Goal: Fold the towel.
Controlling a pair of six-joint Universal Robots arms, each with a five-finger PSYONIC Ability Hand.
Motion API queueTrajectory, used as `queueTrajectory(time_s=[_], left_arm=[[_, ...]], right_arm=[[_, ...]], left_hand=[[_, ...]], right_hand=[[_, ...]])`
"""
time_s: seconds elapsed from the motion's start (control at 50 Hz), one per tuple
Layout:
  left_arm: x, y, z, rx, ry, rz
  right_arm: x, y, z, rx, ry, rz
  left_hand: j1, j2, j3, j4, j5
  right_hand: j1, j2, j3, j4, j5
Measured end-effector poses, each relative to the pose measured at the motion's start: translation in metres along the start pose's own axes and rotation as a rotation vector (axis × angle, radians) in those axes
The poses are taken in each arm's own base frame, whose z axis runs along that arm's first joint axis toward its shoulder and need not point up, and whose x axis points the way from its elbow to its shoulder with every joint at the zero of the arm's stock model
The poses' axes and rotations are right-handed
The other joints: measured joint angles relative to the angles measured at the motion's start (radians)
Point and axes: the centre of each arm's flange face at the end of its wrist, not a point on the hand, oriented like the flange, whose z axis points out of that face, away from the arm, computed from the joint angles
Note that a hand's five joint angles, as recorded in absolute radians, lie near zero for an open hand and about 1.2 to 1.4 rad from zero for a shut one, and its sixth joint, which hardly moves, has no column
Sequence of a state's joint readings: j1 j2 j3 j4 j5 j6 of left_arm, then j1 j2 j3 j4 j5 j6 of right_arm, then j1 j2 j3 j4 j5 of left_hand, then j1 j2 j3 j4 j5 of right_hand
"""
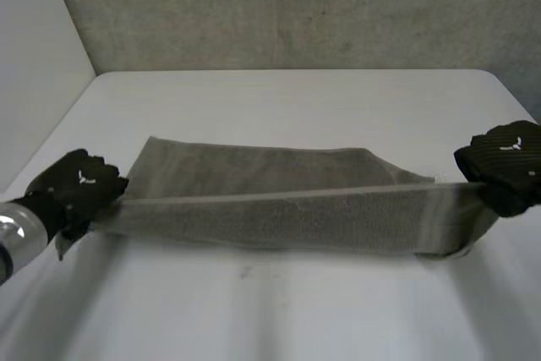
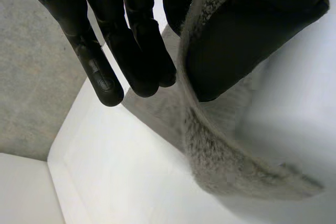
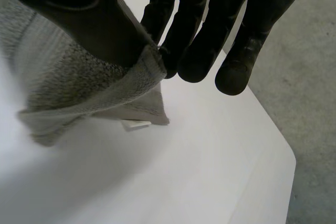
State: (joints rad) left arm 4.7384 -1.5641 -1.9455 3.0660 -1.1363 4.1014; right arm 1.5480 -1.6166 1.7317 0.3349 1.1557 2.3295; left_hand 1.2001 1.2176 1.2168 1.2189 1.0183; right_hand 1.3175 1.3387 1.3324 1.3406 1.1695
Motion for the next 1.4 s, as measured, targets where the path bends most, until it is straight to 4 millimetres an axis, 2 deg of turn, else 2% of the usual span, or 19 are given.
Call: queueTrajectory(time_s=[0.08, 0.18, 0.3, 0.34, 0.36, 0.42, 0.5, 0.54, 0.6, 0.64, 0.74, 0.8, 0.92, 1.0, 1.08, 1.14, 1.2, 1.3, 1.4], left_arm=[[-0.002, 0.003, 0.021, 0.007, 0.018, -0.002], [0.000, 0.003, 0.048, 0.026, 0.050, 0.001], [-0.016, -0.018, 0.086, 0.097, 0.013, 0.014], [-0.041, -0.042, 0.103, 0.169, -0.073, 0.003], [-0.047, -0.048, 0.106, 0.189, -0.095, -0.002], [-0.084, -0.086, 0.116, 0.318, -0.225, -0.047], [-0.135, -0.137, 0.107, 0.537, -0.389, -0.158], [-0.162, -0.166, 0.092, 0.683, -0.457, -0.243], [-0.179, -0.185, 0.077, 0.803, -0.484, -0.325], [-0.182, -0.189, 0.073, 0.831, -0.480, -0.359], [-0.165, -0.167, 0.084, 0.754, -0.417, -0.415], [-0.143, -0.141, 0.096, 0.653, -0.358, -0.433], [-0.084, -0.072, 0.114, 0.420, -0.210, -0.432], [-0.044, -0.030, 0.113, 0.289, -0.112, -0.387], [-0.015, -0.002, 0.102, 0.196, -0.047, -0.328], [-0.005, 0.008, 0.089, 0.154, -0.030, -0.294], [0.000, 0.013, 0.067, 0.117, -0.031, -0.260], [0.001, 0.004, 0.023, 0.108, -0.055, -0.239], [0.001, -0.009, -0.010, 0.142, -0.065, -0.231]], right_arm=[[0.005, 0.010, 0.024, -0.029, 0.012, 0.021], [0.004, 0.010, 0.046, -0.048, 0.013, 0.010], [0.015, -0.020, 0.076, 0.009, 0.081, -0.048], [0.030, -0.048, 0.087, 0.090, 0.164, -0.070], [0.035, -0.055, 0.089, 0.113, 0.187, -0.073], [0.060, -0.100, 0.091, 0.276, 0.329, -0.072], [0.089, -0.151, 0.079, 0.493, 0.491, -0.042], [0.102, -0.174, 0.066, 0.609, 0.569, -0.018], [0.108, -0.186, 0.056, 0.673, 0.602, 0.002], [0.106, -0.184, 0.054, 0.666, 0.591, 0.011], [0.085, -0.153, 0.066, 0.530, 0.479, 0.028], [0.064, -0.127, 0.077, 0.433, 0.376, 0.034], [0.015, -0.069, 0.092, 0.277, 0.157, 0.054], [-0.006, -0.030, 0.094, 0.188, 0.069, 0.069], [-0.016, -0.002, 0.088, 0.120, 0.038, 0.065], [-0.016, 0.006, 0.077, 0.094, 0.044, 0.052], [-0.009, 0.008, 0.056, 0.076, 0.083, 0.024], [0.008, 0.000, 0.012, 0.056, 0.158, -0.006], [0.010, -0.009, -0.019, 0.046, 0.147, -0.004]], left_hand=[[0.001, 0.000, 0.000, 0.000, 0.000], [0.002, 0.000, 0.000, 0.000, 0.000], [0.006, 0.000, 0.000, 0.000, 0.000], [0.006, 0.000, 0.000, 0.000, 0.000], [0.006, 0.000, 0.000, 0.000, 0.000], [0.009, 0.000, 0.000, 0.000, 0.000], [0.009, 0.000, 0.000, 0.000, 0.000], [0.009, 0.000, 0.000, 0.000, 0.000], [0.009, 0.000, 0.000, 0.000, 0.000], [0.009, 0.000, 0.000, 0.000, 0.000], [0.009, 0.000, 0.000, 0.000, 0.000], [0.009, 0.000, 0.000, 0.000, 0.000], [0.009, 0.000, 0.000, 0.000, 0.000], [0.009, 0.000, 0.000, 0.000, 0.000], [0.009, 0.000, 0.000, 0.000, 0.000], [0.009, 0.000, 0.000, 0.000, 0.000], [0.009, 0.000, 0.001, 0.000, 0.000], [0.009, 0.000, 0.001, 0.000, 0.000], [0.009, 0.000, 0.001, 0.000, 0.000]], right_hand=[[0.000, 0.000, 0.000, 0.000, 0.000], [0.000, 0.000, 0.000, 0.000, 0.000], [0.000, 0.000, 0.000, 0.000, 0.004], [0.000, 0.000, 0.000, 0.000, 0.004], [0.000, 0.000, 0.000, 0.000, 0.004], [0.000, 0.000, 0.000, 0.000, 0.004], [0.000, 0.000, 0.000, 0.000, 0.005], [0.000, 0.000, 0.000, 0.000, 0.007], [0.000, 0.000, 0.000, 0.000, 0.010], [0.000, 0.000, 0.000, 0.000, 0.011], [0.000, 0.000, 0.000, 0.000, 0.011], [0.000, 0.000, 0.000, 0.000, 0.011], [0.000, 0.000, 0.000, 0.000, 0.011], [0.000, 0.000, 0.000, 0.000, 0.011], [0.000, 0.000, 0.000, 0.000, 0.011], [0.000, 0.000, 0.000, 0.000, 0.011], [0.000, 0.000, 0.000, 0.000, 0.011], [0.000, 0.000, 0.000, 0.000, 0.011], [0.000, 0.000, 0.000, 0.000, 0.011]])
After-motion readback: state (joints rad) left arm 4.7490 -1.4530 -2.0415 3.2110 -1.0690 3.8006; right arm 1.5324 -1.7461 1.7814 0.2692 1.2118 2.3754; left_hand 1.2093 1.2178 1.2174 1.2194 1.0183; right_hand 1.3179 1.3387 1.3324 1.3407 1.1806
